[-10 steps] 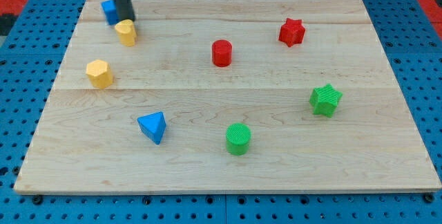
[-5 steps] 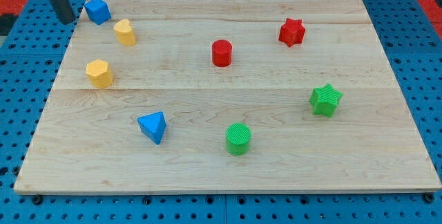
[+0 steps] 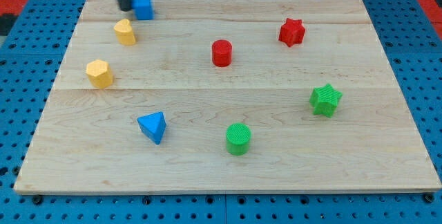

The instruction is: Push the blue cube to the top right side of the red circle

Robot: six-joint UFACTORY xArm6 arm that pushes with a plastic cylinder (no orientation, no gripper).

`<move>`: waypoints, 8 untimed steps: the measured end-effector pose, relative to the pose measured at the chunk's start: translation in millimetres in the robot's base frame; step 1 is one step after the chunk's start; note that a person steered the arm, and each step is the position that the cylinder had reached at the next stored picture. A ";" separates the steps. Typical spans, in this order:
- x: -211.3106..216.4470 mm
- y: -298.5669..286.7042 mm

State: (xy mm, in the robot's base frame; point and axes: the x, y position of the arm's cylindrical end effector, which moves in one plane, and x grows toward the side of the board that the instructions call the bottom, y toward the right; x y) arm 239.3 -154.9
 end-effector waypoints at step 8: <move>90.5 131.9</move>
State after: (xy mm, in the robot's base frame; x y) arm 329.8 -23.0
